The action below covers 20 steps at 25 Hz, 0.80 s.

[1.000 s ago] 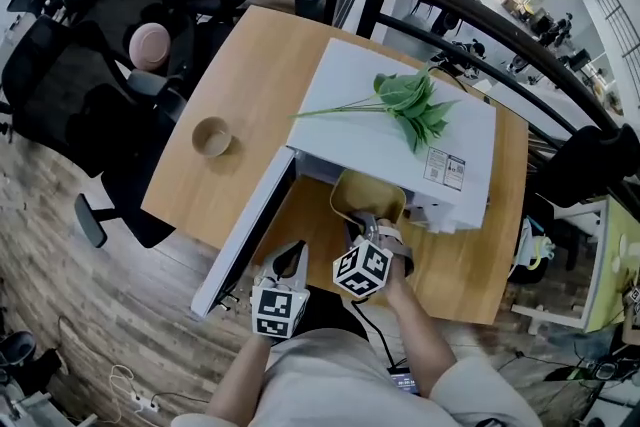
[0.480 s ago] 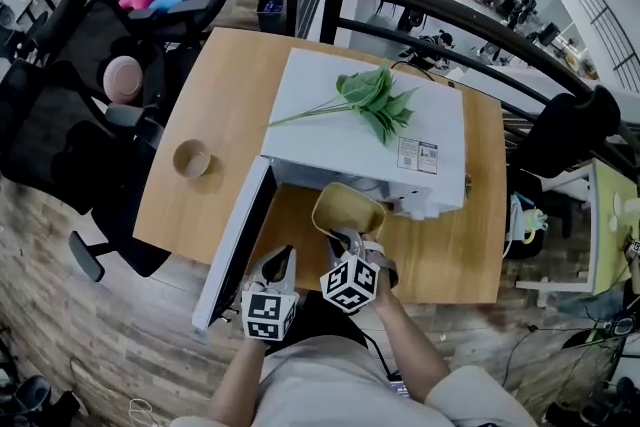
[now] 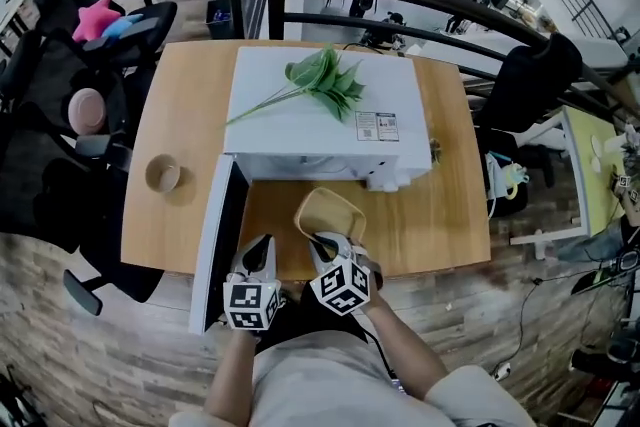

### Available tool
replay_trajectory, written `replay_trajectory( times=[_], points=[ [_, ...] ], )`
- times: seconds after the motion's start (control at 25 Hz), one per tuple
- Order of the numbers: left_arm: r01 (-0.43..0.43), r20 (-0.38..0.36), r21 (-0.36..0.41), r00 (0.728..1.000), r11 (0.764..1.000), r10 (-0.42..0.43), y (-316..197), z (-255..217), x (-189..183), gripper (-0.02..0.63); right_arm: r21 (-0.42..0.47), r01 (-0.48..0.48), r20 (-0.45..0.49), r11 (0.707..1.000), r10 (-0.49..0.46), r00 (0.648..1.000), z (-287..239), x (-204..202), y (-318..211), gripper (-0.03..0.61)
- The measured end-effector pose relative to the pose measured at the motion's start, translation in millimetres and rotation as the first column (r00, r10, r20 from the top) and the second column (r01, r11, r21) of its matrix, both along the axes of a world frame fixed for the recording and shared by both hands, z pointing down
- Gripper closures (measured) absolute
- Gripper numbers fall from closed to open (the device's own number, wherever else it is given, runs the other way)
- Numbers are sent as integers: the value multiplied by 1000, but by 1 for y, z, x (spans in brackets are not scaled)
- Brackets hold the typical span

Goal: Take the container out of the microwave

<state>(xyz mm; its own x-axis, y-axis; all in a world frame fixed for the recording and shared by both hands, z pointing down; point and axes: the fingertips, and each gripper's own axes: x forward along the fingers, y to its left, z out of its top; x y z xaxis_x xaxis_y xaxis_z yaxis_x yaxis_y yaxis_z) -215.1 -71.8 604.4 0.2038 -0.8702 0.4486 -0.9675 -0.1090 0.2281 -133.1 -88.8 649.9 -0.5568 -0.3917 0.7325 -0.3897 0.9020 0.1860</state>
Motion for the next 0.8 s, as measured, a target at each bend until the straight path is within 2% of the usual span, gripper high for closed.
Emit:
replay_trajectory(
  times=[0.24,0.44,0.6,0.8],
  points=[
    [-67,-18,11,998,998,67,4,1,12,611,44,-109,91,993,105,990,-10,17,10,546],
    [-92,-45,16,995,996,93,2,-1,27,611,11,-194,207,981,188,960,-23,33,19,546],
    [-108,-36,32,993,994,109,-3,-8,43,611,16,-222,243,975,212,947,-31,51,22,546],
    [-113,-26,30,993,993,114,-8,-8,60,611,-22,-248,269,968,245,932,-32,74,19,546]
  ],
)
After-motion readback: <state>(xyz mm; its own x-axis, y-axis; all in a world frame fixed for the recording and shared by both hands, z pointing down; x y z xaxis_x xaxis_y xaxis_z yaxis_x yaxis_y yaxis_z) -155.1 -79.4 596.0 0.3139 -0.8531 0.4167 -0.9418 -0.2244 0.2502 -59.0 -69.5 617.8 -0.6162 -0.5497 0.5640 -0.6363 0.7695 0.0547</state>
